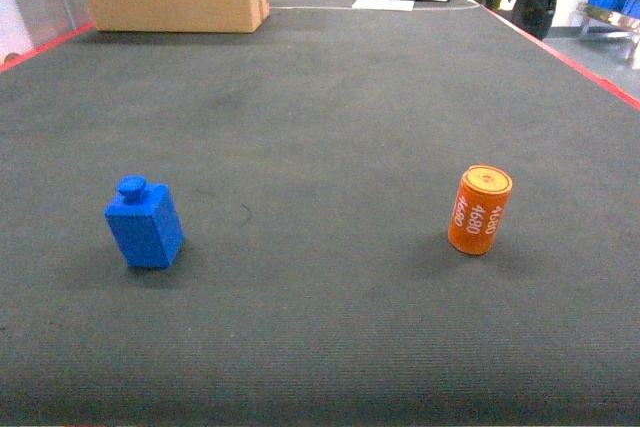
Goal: Sort blue parts and orange caps into right shelf containers
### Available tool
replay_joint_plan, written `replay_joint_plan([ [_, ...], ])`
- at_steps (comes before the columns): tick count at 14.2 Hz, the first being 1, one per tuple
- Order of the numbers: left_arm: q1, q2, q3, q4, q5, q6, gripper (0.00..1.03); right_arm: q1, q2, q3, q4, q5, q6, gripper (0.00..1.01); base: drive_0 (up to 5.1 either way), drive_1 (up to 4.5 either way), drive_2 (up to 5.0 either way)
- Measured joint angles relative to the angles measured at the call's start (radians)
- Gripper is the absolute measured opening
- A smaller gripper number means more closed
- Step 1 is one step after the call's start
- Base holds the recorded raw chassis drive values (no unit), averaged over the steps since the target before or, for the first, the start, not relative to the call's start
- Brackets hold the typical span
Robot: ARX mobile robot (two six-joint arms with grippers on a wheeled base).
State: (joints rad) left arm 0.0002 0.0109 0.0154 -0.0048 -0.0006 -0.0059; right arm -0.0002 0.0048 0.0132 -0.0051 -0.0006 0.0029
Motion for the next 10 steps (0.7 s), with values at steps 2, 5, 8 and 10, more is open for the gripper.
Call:
replay_joint_plan([
  [2,0.000,0.000,0.000,0.000,0.000,0.000,0.98,0.000,0.000,0.000,0.000,0.000,0.000,0.98,0.0,0.00,0.0],
  [5,0.000,0.000,0.000,0.000,0.000,0.000,0.98,0.000,0.000,0.000,0.000,0.000,0.000,0.98,0.0,0.00,0.0],
  [8,0.000,0.000,0.000,0.000,0.000,0.000,0.98,0.000,0.000,0.000,0.000,0.000,0.000,0.98,0.0,0.00,0.0],
  [10,0.000,0.000,0.000,0.000,0.000,0.000,0.98,0.000,0.000,0.000,0.000,0.000,0.000,0.98,0.0,0.00,0.0],
])
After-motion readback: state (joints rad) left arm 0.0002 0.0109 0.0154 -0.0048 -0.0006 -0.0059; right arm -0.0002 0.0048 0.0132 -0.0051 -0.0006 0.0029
